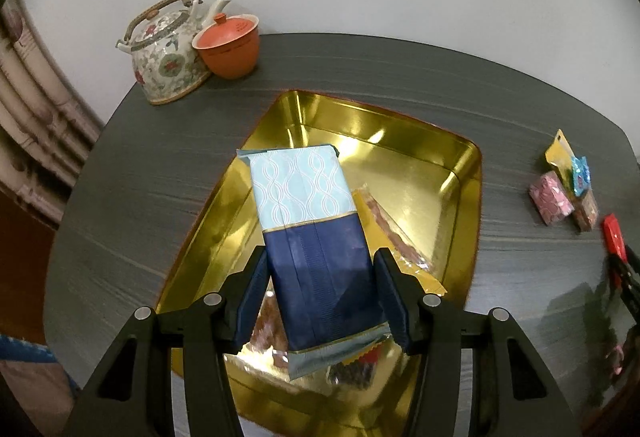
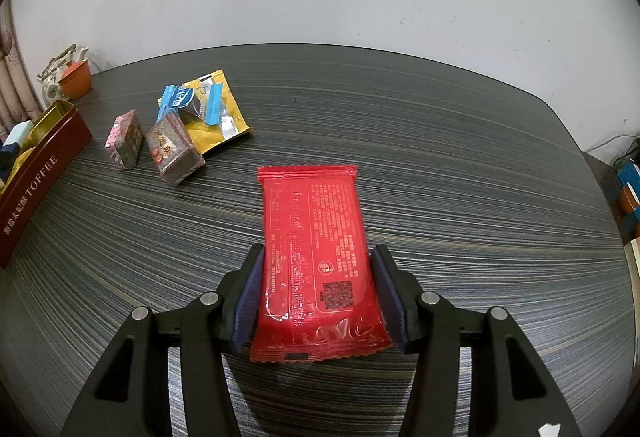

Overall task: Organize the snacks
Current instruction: 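Lower the blue-and-white box into the gold tin and open the left tool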

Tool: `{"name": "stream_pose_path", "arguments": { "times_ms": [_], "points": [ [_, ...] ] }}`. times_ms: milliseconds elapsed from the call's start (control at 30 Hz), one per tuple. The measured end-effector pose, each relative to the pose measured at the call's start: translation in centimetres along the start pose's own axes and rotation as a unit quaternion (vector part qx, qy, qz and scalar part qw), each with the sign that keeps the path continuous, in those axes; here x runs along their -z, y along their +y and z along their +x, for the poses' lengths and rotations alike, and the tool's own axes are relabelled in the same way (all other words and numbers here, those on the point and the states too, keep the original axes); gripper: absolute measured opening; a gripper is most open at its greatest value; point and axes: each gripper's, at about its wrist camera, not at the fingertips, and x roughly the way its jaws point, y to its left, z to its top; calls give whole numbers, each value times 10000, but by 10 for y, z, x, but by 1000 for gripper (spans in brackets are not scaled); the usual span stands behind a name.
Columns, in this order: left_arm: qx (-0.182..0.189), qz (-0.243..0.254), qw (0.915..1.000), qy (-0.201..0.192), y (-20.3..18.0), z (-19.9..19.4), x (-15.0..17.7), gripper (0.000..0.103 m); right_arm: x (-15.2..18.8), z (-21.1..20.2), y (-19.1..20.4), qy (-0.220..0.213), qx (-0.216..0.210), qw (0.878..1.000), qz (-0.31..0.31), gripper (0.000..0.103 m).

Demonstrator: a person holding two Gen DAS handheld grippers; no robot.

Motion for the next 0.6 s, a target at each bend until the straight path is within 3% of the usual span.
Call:
{"name": "stream_pose_path", "arguments": {
  "times_ms": [467,533,600],
  "points": [
    [109,-95,9999,93,10,4,-3,58,0,0,0,1,0,10000,0,50],
    [177,-59,9998,13,9,-3,0,71,0,0,0,1,-1,10000,1,50],
    [224,35,9997,-118,7,-13,5,75,0,0,0,1,0,10000,0,50]
  ]
}}
